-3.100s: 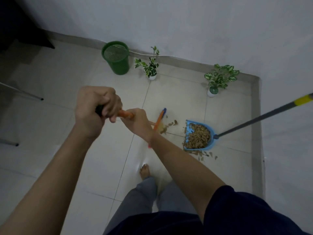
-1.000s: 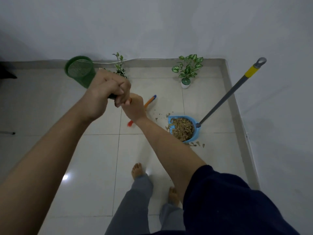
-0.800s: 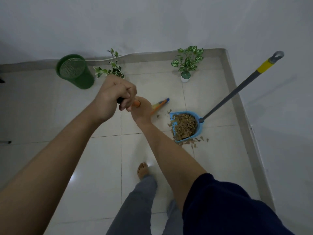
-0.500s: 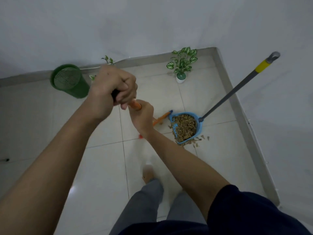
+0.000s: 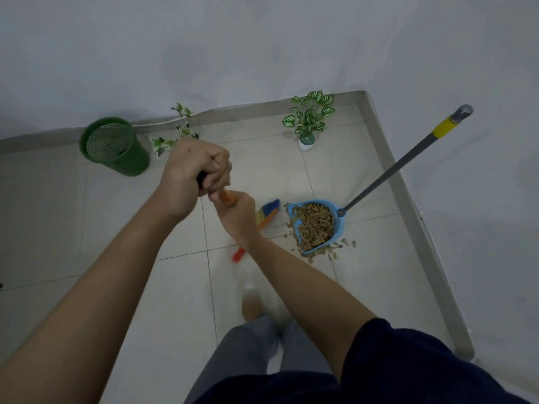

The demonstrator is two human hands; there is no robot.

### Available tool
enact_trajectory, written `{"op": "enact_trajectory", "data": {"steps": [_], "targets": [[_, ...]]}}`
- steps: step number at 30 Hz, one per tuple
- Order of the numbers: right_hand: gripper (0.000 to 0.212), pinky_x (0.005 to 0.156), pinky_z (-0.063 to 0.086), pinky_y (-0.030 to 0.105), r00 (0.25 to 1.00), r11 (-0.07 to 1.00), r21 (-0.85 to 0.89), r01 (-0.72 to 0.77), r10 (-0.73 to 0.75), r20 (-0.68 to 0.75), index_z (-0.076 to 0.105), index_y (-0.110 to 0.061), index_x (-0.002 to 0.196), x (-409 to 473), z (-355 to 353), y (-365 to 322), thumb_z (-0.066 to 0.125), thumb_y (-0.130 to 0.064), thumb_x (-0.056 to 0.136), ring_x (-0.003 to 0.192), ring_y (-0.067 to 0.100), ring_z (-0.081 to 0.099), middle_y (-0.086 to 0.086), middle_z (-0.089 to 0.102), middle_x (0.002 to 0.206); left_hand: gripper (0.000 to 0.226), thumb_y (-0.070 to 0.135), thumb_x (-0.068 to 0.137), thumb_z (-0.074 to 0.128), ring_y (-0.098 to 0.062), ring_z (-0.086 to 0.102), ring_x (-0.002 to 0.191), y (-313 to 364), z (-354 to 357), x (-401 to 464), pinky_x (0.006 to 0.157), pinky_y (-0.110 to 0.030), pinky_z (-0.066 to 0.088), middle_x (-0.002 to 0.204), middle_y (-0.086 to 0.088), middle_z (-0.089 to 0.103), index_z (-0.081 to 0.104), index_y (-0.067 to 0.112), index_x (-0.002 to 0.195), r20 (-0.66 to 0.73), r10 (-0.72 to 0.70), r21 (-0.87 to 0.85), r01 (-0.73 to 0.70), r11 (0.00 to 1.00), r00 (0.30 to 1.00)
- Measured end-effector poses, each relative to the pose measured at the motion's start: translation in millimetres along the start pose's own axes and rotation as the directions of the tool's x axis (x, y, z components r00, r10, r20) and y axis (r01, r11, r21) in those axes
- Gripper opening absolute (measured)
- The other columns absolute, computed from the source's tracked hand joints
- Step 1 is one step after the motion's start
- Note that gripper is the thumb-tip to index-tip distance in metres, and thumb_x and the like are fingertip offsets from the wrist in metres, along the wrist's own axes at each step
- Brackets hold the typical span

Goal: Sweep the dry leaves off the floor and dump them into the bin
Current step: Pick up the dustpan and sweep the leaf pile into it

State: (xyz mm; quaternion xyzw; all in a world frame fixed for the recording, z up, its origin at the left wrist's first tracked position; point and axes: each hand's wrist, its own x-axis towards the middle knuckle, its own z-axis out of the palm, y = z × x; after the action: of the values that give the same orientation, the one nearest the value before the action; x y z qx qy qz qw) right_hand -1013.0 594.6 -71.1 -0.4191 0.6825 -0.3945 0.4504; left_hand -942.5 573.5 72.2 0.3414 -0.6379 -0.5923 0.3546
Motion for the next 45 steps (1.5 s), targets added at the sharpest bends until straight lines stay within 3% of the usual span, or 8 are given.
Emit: {"op": "enact_trajectory", "data": {"steps": [6, 11, 17, 23, 29, 34, 39, 45], "targets": [[0.03, 0.047, 0.036, 0.028, 0.993, 0.988, -0.105, 0.109, -0.104, 0.053, 0.058, 0.002, 0.059, -6.9, -10.3, -16.3, 0.057, -0.013, 0.085, 0.049, 0.021, 0.047, 0.01, 0.051, 0.052, 0.022, 0.026, 0.057, 0.04, -0.011, 0.03, 0.029, 29.9, -1.0, -6.1, 0.053, -0.025, 0.036, 0.032, 0.013, 0.032, 0.04, 0.025, 0.035, -0.173, -0.002, -0.114, -0.018, 0.993, 0.985], [0.036, 0.04, 0.026, 0.016, 0.962, 0.968, -0.081, 0.238, -0.224, 0.156, 0.05, -0.009, 0.049, 0.2, -21.7, -41.9, 0.059, -0.012, 0.084, 0.042, 0.01, 0.04, 0.002, 0.044, 0.044, 0.034, 0.01, 0.064, 0.025, -0.02, 0.022, 0.031, 57.8, 9.1, -5.7, 0.053, -0.031, 0.031, 0.029, 0.007, 0.025, 0.037, 0.023, 0.035, -0.315, 0.002, -0.096, -0.034, 0.995, 0.949], [0.045, 0.038, 0.031, 0.01, 0.891, 0.958, -0.211, 0.193, -0.081, 0.447, 0.033, -0.018, 0.044, -8.0, -52.5, -20.9, 0.056, -0.01, 0.082, 0.042, 0.008, 0.034, -0.004, 0.038, 0.045, 0.024, 0.019, 0.056, 0.042, -0.013, 0.027, 0.028, 34.3, 58.8, -16.1, 0.046, -0.03, 0.025, 0.03, 0.01, 0.03, 0.039, 0.021, 0.033, -0.478, -0.052, -0.072, 0.02, 0.997, 0.877], [0.043, 0.04, 0.03, 0.016, 0.84, 0.949, -0.267, 0.168, 0.004, 0.543, 0.036, -0.016, 0.044, -30.9, -102.2, 29.1, 0.055, -0.011, 0.082, 0.041, 0.011, 0.036, 0.0, 0.04, 0.046, 0.023, 0.019, 0.055, 0.042, -0.012, 0.027, 0.027, 15.3, 114.8, -37.5, 0.045, -0.021, 0.034, 0.029, 0.009, 0.029, 0.037, 0.022, 0.032, -0.546, -0.118, -0.173, 0.026, 0.985, 0.829], [0.045, 0.044, 0.031, 0.023, 0.818, 0.92, -0.245, 0.307, -0.124, 0.562, 0.036, -0.017, 0.043, -47.0, -132.6, 18.9, 0.055, -0.013, 0.083, 0.042, 0.016, 0.038, 0.002, 0.04, 0.045, 0.032, 0.015, 0.068, 0.035, -0.012, 0.027, 0.031, 33.8, 136.4, -58.5, 0.051, -0.024, 0.033, 0.032, 0.01, 0.028, 0.037, 0.025, 0.038, -0.626, -0.018, -0.182, -0.123, 0.976, 0.78], [0.051, 0.04, 0.03, 0.017, 0.776, 0.873, -0.188, 0.45, -0.278, 0.567, 0.03, -0.019, 0.041, -56.5, -136.5, -13.1, 0.054, -0.018, 0.087, 0.039, 0.012, 0.034, -0.002, 0.036, 0.041, 0.035, 0.016, 0.077, 0.034, -0.01, 0.03, 0.036, 65.2, 133.0, -65.2, 0.056, -0.024, 0.038, 0.036, 0.014, 0.03, 0.039, 0.027, 0.045, -0.624, 0.119, -0.092, -0.224, 0.97, 0.772], [0.043, 0.033, 0.025, 0.012, 0.749, 0.888, -0.273, 0.371, -0.113, 0.652, 0.031, -0.016, 0.045, -57.4, -138.0, -7.4, 0.054, -0.015, 0.082, 0.042, 0.013, 0.034, -0.001, 0.037, 0.046, 0.032, 0.025, 0.078, 0.038, -0.013, 0.041, 0.038, 55.2, 150.3, -62.0, 0.056, -0.025, 0.041, 0.041, 0.013, 0.04, 0.047, 0.027, 0.048, -0.53, 0.232, 0.05, -0.243, 0.969, 0.815], [0.036, 0.041, 0.032, 0.012, 0.725, 0.858, -0.397, 0.326, 0.043, 0.688, 0.039, -0.014, 0.049, -53.7, -147.8, 34.2, 0.056, -0.013, 0.08, 0.049, 0.011, 0.04, -0.001, 0.044, 0.053, 0.03, 0.031, 0.073, 0.039, -0.008, 0.026, 0.033, 16.7, 173.1, -60.0, 0.044, -0.016, 0.026, 0.039, 0.014, 0.033, 0.042, 0.028, 0.043, -0.473, 0.083, -0.032, -0.111, 0.993, 0.877]]}}
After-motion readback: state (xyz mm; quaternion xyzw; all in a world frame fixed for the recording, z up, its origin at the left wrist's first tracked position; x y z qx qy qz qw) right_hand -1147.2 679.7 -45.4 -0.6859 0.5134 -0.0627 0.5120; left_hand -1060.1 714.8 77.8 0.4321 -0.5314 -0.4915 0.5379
